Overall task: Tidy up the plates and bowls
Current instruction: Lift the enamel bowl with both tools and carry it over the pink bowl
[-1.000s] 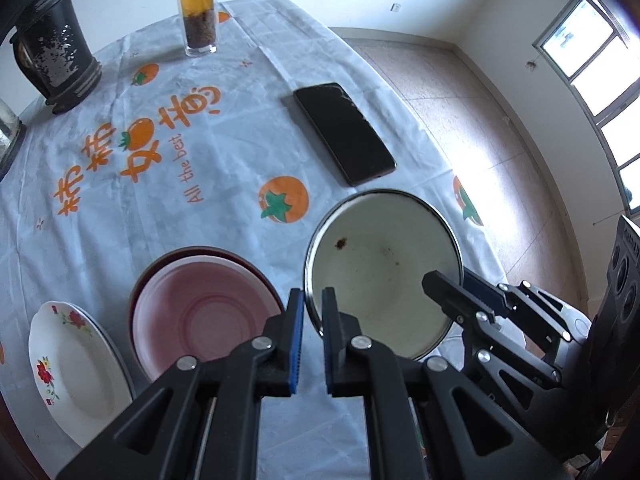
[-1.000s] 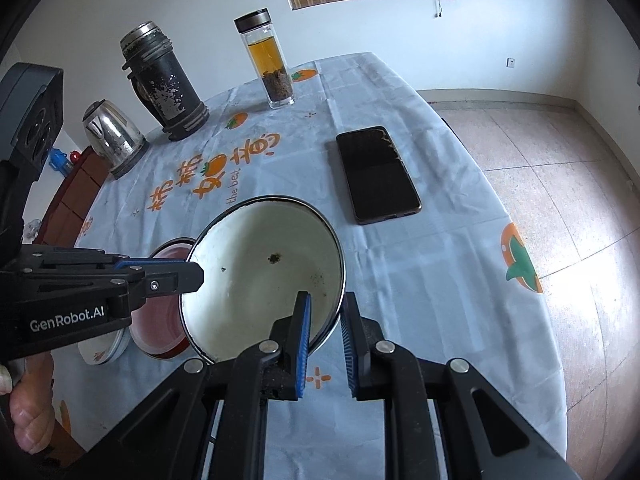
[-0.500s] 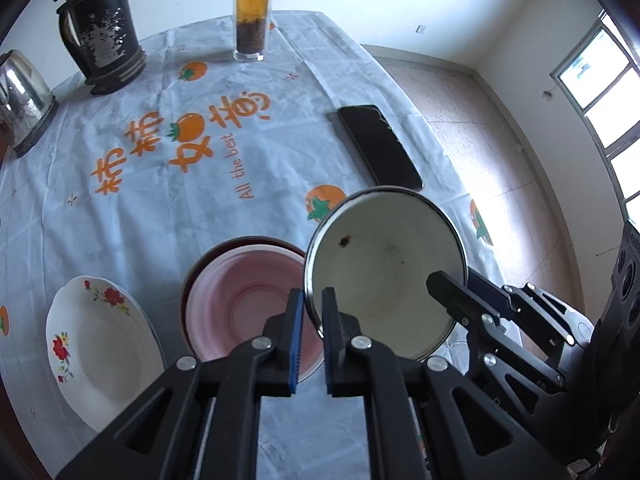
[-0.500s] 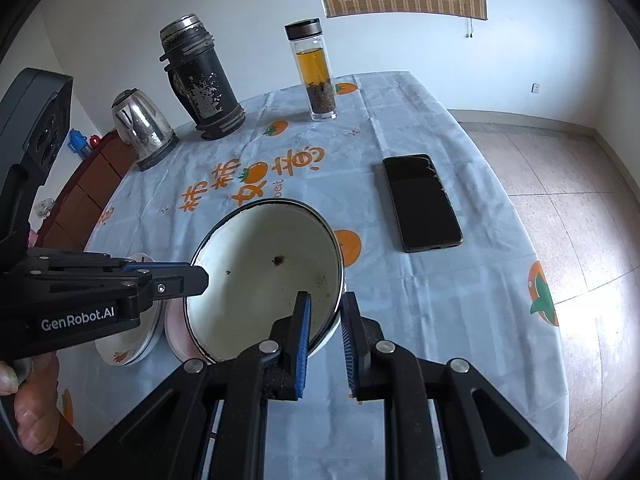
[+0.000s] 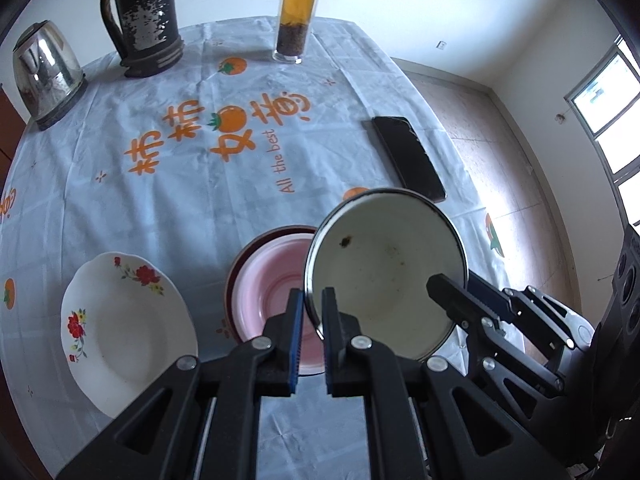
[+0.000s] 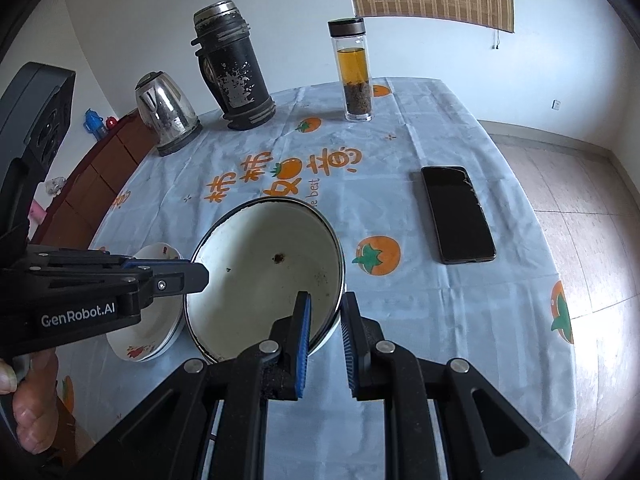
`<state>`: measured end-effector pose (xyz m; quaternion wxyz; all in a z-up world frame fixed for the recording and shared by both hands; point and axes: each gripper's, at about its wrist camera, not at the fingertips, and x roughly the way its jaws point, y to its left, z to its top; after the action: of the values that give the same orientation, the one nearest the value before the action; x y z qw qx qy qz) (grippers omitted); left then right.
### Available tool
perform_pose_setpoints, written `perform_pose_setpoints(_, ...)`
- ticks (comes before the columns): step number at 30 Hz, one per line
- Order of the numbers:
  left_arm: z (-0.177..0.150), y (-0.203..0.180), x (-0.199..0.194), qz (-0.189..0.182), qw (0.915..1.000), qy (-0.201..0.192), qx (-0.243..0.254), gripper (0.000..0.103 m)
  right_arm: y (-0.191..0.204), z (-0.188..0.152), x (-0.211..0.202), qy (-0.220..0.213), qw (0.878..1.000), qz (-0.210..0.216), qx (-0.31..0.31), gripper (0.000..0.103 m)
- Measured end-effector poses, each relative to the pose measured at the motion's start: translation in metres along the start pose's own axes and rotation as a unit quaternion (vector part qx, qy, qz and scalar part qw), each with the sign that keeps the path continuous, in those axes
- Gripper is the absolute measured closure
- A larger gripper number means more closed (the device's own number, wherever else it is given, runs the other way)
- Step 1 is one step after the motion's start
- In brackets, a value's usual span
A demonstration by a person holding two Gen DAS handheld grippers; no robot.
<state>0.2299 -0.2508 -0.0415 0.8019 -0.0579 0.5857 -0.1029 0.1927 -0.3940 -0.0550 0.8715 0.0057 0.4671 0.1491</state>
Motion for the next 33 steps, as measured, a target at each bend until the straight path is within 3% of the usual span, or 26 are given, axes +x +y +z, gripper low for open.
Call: perform_pose_setpoints(33, -0.008, 0.033, 0.0, 0.004, 0.9996, 0.003, -0.028, 0.098, 0.027, 0.001, 0.022, 0.022, 0.999, 0.009, -0.03, 0.086)
